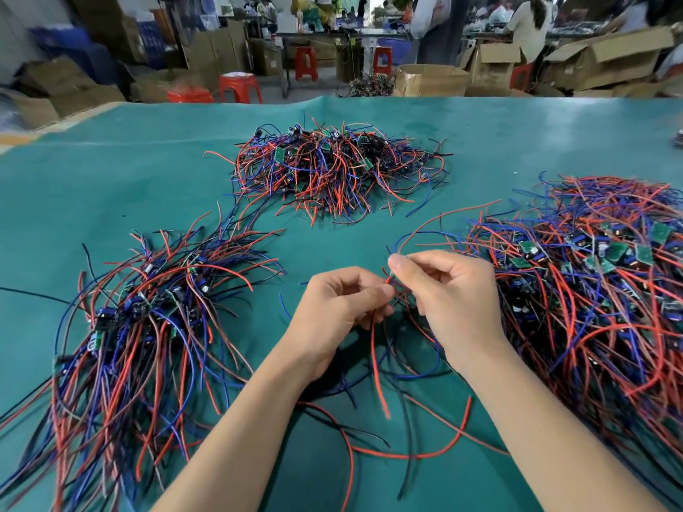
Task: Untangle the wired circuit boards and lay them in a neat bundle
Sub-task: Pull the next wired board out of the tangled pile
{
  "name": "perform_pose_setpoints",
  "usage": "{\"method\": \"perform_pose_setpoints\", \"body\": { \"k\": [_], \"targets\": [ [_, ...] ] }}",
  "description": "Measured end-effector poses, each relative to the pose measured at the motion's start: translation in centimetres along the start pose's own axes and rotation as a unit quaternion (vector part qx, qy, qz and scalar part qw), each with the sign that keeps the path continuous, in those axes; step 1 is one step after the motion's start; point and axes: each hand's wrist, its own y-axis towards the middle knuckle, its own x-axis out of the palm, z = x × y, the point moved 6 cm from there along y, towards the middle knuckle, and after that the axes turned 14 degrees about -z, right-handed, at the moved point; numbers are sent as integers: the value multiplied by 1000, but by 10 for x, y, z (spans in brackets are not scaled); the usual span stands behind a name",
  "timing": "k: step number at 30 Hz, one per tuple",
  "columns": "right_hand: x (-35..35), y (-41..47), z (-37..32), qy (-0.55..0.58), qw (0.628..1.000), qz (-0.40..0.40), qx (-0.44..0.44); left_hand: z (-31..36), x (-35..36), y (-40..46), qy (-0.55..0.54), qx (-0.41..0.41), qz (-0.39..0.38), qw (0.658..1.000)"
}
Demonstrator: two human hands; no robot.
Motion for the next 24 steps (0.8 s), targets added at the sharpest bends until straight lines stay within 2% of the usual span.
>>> {"method": "perform_pose_setpoints", "body": {
  "k": [4, 8, 16, 21, 23, 24],
  "targets": [
    [-14, 4, 7, 59, 996, 54, 31, 1, 5, -1, 24, 7, -31, 999],
    [-42, 6, 12, 97, 983, 150, 53, 2, 10, -1, 48, 10, -71, 996],
    [-71, 2, 0, 89, 957, 275, 19, 1, 14, -2, 74, -4, -104, 992],
    [-72, -1, -37, 77, 948, 308, -22, -2, 13, -1, 75, -9, -101, 992],
    [-64, -1, -63, 80, 954, 285, -53, -1, 13, -1, 76, -4, -100, 992],
    [-53, 0, -77, 80, 963, 249, -70, 1, 14, -1, 76, 1, -96, 992]
  ]
}}
